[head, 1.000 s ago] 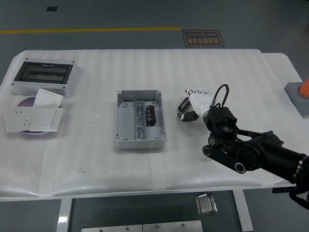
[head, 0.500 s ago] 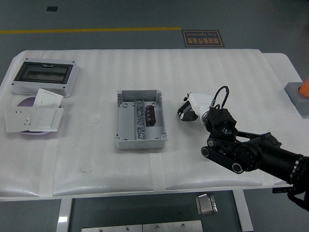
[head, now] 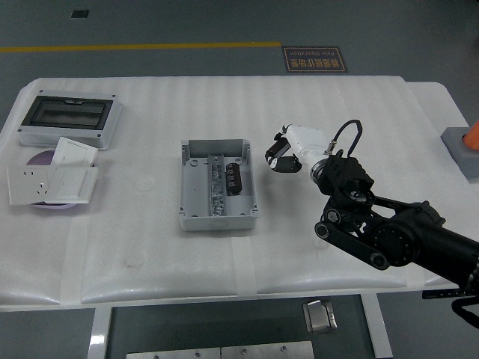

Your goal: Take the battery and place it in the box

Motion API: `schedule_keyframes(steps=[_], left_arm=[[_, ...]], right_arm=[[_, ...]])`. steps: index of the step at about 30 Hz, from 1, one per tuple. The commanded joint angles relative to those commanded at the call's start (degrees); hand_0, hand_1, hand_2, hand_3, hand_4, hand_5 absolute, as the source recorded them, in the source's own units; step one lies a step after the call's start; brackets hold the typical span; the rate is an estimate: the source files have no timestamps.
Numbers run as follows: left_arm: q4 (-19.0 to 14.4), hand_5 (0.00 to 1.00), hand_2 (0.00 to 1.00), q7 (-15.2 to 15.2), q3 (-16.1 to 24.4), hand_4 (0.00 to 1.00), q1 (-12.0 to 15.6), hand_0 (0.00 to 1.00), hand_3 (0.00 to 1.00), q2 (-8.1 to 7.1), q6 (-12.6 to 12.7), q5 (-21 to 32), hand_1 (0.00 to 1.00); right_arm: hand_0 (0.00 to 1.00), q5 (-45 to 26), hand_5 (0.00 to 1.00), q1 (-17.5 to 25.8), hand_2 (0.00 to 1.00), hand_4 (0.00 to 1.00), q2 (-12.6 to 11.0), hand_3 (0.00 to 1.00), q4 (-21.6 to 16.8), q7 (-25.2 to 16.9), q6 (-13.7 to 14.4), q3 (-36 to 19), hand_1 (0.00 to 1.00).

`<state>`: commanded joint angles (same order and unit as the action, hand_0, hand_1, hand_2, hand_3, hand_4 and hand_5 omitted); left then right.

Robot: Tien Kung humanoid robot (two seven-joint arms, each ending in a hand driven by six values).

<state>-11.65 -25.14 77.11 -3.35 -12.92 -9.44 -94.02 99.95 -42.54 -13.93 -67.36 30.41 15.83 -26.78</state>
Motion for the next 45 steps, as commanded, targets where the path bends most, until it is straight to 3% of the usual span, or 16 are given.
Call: schedule_keyframes(steps=[8, 9, 14, 15, 30, 34, 38, 42, 45], left_arm=[[-0.34, 0.112, 0.553, -1.32, 1.08, 0.582, 0.10, 0.597, 0.570, -0.18, -0.91, -1.44, 0.672], [-0.38, 0.113, 0.553, -1.58, 1.21, 0.583, 0.13, 0.598, 0.567, -0.21, -1.06, -1.58, 0.672], [-0.47, 0.113, 0.553, -2.26, 1.47, 0.583, 0.19, 0.598, 0.567, -0.23, -1.51, -1.87, 0.672], [-0.47, 0.112, 0.550, -2.30, 1.48, 0.588, 0.19, 0.597, 0.565, -0.23, -1.54, -1.88, 0.674], [-0.48, 0.113, 0.553, -2.77, 1.43, 0.589, 0.52, 0.600, 0.564, -0.53, -1.79, -1.44, 0.677], [-0.38, 0.113, 0.554, -2.60, 1.17, 0.588, 0.27, 0.599, 0.564, -0.41, -1.79, -1.17, 0.676], [-0.35, 0.113, 0.554, -2.61, 0.87, 0.588, 0.17, 0.599, 0.564, -0.46, -1.89, -0.81, 0.676], [-0.47, 0.110, 0.555, -2.99, 1.22, 0.586, 0.17, 0.598, 0.566, -0.84, -2.07, -1.04, 0.677], [-0.54, 0.110, 0.555, -3.19, 1.34, 0.586, 0.10, 0.598, 0.566, -1.14, -2.19, -1.16, 0.677]], right_arm=[[0.599, 3.61, 0.244, 1.70, 0.435, 0.472, -0.13, 0.679, -11.37, -2.92, -2.35, 1.06, 0.461], [0.744, 3.95, 0.335, 1.85, 0.734, 0.591, 0.09, 0.820, -12.56, -3.08, -2.37, 1.55, 0.680], [0.744, 5.75, 0.335, 2.54, 0.734, 0.591, 1.00, 0.820, -14.79, -3.57, -2.28, 3.31, 0.680], [0.998, 6.00, 0.416, 2.66, 0.998, 0.760, 1.11, 0.998, -14.84, -3.68, -2.36, 3.52, 0.998], [0.998, 5.37, 0.425, 5.79, 0.998, 0.820, 0.28, 0.998, -12.46, -4.54, -1.38, 1.91, 0.998], [0.998, 5.16, 0.427, 9.51, 0.998, 0.831, -2.26, 0.998, -14.08, -5.70, 0.87, -2.94, 0.998], [0.998, 4.38, 0.427, 14.41, 0.998, 0.831, -6.22, 0.998, -16.33, -8.16, 4.15, -9.63, 0.998], [0.998, -0.09, 0.431, 20.25, 0.998, 0.838, -10.72, 0.998, -18.74, -12.29, 6.77, -18.14, 0.998], [0.998, -4.25, 0.431, 24.43, 0.998, 0.838, -12.76, 0.998, -19.81, -15.75, 7.58, -24.63, 0.998]])
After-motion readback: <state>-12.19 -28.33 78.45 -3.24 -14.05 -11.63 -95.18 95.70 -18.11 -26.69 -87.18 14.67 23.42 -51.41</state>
